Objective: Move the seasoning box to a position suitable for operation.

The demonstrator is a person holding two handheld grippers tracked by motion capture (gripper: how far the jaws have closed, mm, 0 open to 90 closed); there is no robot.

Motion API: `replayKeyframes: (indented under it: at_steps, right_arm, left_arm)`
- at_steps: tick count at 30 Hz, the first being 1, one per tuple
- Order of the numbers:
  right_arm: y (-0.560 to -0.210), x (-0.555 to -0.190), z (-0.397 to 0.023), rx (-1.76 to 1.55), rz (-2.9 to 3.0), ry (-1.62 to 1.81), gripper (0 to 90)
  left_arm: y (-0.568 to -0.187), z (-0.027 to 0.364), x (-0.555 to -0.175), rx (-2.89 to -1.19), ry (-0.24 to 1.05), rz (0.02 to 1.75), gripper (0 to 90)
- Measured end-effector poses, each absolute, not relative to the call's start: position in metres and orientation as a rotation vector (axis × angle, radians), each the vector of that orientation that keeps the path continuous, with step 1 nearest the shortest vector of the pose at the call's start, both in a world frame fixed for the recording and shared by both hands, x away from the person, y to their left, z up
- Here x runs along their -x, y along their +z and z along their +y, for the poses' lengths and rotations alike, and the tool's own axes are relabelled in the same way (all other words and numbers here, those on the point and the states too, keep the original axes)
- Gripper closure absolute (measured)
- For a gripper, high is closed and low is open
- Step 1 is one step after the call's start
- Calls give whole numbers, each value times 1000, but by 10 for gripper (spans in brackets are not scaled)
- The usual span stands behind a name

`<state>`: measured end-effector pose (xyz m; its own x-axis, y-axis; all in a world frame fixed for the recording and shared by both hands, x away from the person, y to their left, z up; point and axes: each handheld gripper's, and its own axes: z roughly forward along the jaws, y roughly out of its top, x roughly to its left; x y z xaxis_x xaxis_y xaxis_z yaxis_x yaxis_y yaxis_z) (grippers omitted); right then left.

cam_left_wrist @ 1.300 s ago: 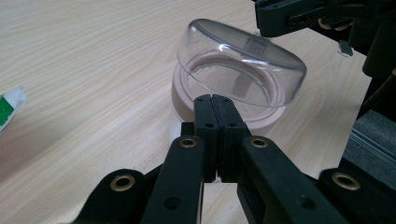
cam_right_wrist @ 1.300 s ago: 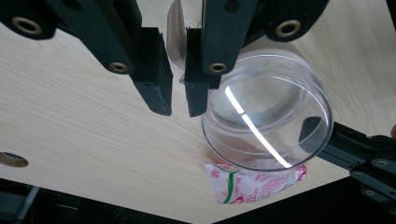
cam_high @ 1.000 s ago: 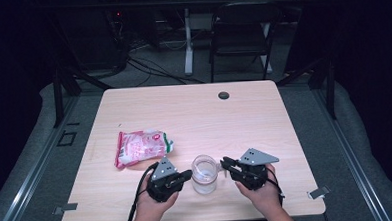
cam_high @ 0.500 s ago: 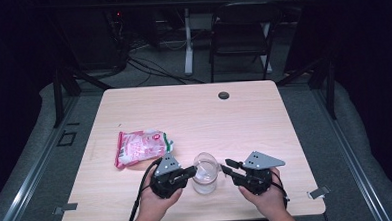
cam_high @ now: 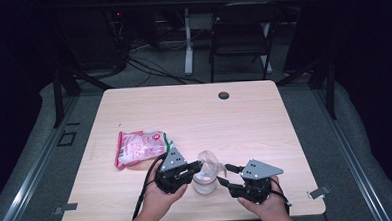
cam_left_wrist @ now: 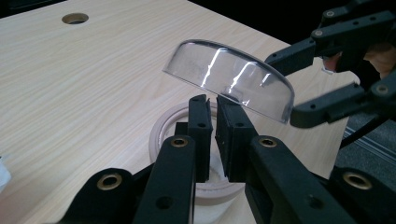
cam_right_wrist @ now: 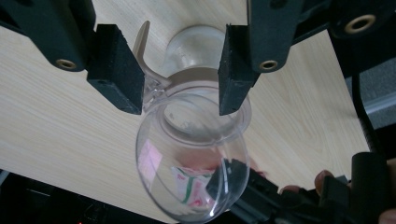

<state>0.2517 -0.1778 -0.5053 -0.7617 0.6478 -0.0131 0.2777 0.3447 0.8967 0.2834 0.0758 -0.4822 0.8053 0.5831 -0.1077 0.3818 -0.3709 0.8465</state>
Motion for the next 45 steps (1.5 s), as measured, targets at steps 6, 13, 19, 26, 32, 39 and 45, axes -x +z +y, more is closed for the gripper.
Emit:
replayKeyframes:
  at_steps: [6, 13, 19, 26, 32, 39, 45]
  right_arm:
    - [-508, -250, -170, -806, 2233, 1349, 474]
    - [-512, -252, -161, -833, 2206, 1338, 501]
    - [-513, -253, -158, -831, 2202, 1327, 498]
    - [-513, -254, -159, -835, 2197, 1329, 499]
    - [-514, -254, -160, -837, 2199, 1334, 503]
    - [-513, -254, -161, -841, 2198, 1340, 513]
    - [-512, -255, -165, -852, 2188, 1355, 532]
  left_arm:
    - [-481, 74, -284, -2004, 253, 715, 816]
    - [-481, 73, -283, -2004, 264, 716, 782]
    - [-486, 76, -284, -2012, 299, 729, 722]
    - [-496, 83, -290, -2008, 291, 775, 675]
    - [-505, 83, -293, -2028, 285, 799, 645]
    - [-512, 83, -294, -2042, 287, 815, 633]
    - [-515, 83, -295, -2043, 272, 823, 658]
